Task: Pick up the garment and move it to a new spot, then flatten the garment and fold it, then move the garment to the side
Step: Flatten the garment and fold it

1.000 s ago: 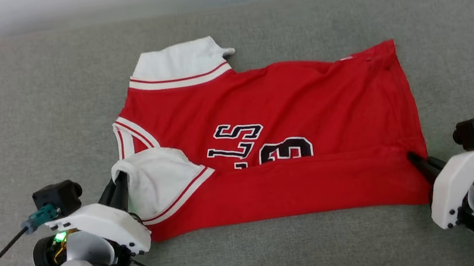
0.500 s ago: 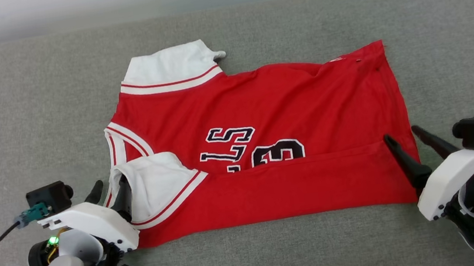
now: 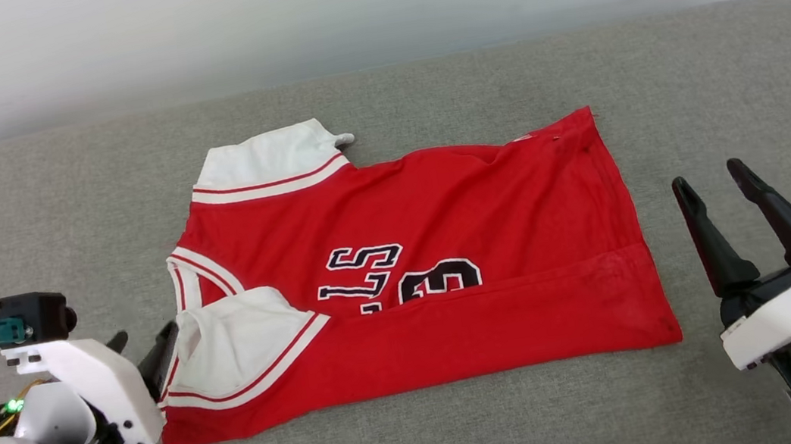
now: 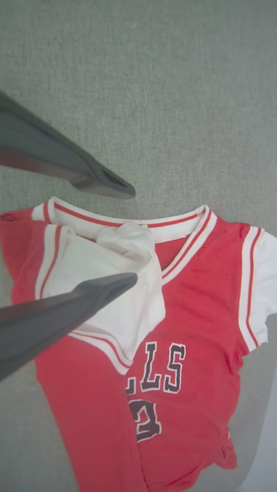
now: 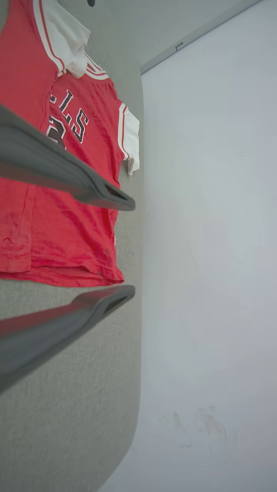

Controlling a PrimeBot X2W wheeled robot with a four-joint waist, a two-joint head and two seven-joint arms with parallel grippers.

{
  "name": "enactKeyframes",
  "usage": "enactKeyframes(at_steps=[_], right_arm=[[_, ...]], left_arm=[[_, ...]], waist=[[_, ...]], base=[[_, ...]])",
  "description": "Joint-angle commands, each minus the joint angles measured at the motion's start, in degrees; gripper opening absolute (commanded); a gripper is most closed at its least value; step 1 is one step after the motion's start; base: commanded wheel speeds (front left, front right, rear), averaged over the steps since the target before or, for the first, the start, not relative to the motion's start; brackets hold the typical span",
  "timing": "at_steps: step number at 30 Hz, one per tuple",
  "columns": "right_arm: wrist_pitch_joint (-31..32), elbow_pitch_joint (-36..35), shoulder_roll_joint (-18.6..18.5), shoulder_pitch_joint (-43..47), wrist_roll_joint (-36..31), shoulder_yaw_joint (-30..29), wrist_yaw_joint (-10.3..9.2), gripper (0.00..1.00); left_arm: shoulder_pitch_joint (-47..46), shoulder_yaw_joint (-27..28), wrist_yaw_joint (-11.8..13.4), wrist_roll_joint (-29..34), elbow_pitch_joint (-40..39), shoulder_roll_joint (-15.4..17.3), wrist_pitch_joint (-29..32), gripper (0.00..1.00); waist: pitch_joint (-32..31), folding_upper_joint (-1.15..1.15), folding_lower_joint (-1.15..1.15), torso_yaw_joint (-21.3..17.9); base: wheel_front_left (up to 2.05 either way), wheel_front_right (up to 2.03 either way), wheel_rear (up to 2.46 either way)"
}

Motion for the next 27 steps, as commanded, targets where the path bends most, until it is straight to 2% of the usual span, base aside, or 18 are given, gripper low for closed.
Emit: enactKeyframes(at_steps=[1,4,8,11,15,16,17,18,21,24,27], right_arm=[[0.19,-1.43,0.54,0.88,-0.66,-0.48,-0.04,1.00],[0.87,-5.08,1.72,2.47,-1.87,-2.32,-0.04,1.00],[2.24,-8.40,3.59,3.88,-2.76,-3.69,-0.04,1.00],[2.84,-9.50,4.64,3.92,-3.11,-3.94,-0.04,1.00],[2.69,-9.87,5.27,3.13,-3.09,-3.95,-0.04,1.00],[2.64,-9.80,5.26,3.01,-3.07,-4.11,-0.04,1.00],[2.67,-9.71,5.24,3.00,-3.00,-4.31,-0.04,1.00],[2.66,-9.72,5.15,3.00,-2.87,-4.50,-0.04,1.00],[3.38,-9.42,4.97,3.32,-2.55,-5.66,-0.04,1.00],[5.56,-8.86,4.52,4.02,-1.59,-6.75,-0.04,1.00],[10.54,-7.55,3.68,4.71,0.34,-7.95,-0.04,1.00]], left_arm=[[1.29,-0.07,0.51,-0.61,-1.02,0.88,2.12,1.00],[3.45,-0.11,2.26,-2.21,-4.81,3.15,8.99,1.00],[7.02,0.27,5.30,-4.14,-8.58,4.79,15.07,1.00],[8.62,0.57,7.35,-5.49,-9.65,4.84,18.13,1.00],[10.52,-0.17,8.67,-6.90,-8.77,3.77,20.73,1.00],[10.71,-0.49,8.72,-7.33,-8.49,3.36,21.05,0.89],[10.71,-0.50,9.03,-7.79,-8.26,2.58,21.08,0.36],[10.73,-0.53,9.21,-8.42,-7.95,1.75,21.18,0.00],[10.78,-0.74,9.43,-8.97,-8.83,0.39,20.48,0.00],[10.65,0.06,9.58,-7.61,-10.43,1.12,18.17,0.00],[10.45,1.23,9.96,-5.97,-12.98,1.96,15.10,0.00]], waist=[[0.35,0.00,0.00,-0.37],[1.52,0.00,0.00,-0.97],[3.96,0.00,0.00,-1.91],[5.91,0.00,0.00,-2.57],[7.92,0.00,0.00,-3.39],[8.15,0.00,0.00,-3.52],[8.28,0.00,0.00,-3.59],[8.35,0.00,0.00,-3.64],[8.07,0.00,0.00,-3.67],[7.18,0.00,0.00,-3.35],[6.22,0.00,0.00,-2.69]], base=[[0.00,0.00,0.00],[0.00,0.00,0.00],[0.00,0.00,0.00],[0.00,0.00,0.00],[0.00,0.00,0.00],[0.00,0.00,0.00],[0.00,0.00,0.00],[0.00,0.00,0.00],[0.00,0.00,0.00],[0.00,0.00,0.00],[0.00,0.00,0.00]])
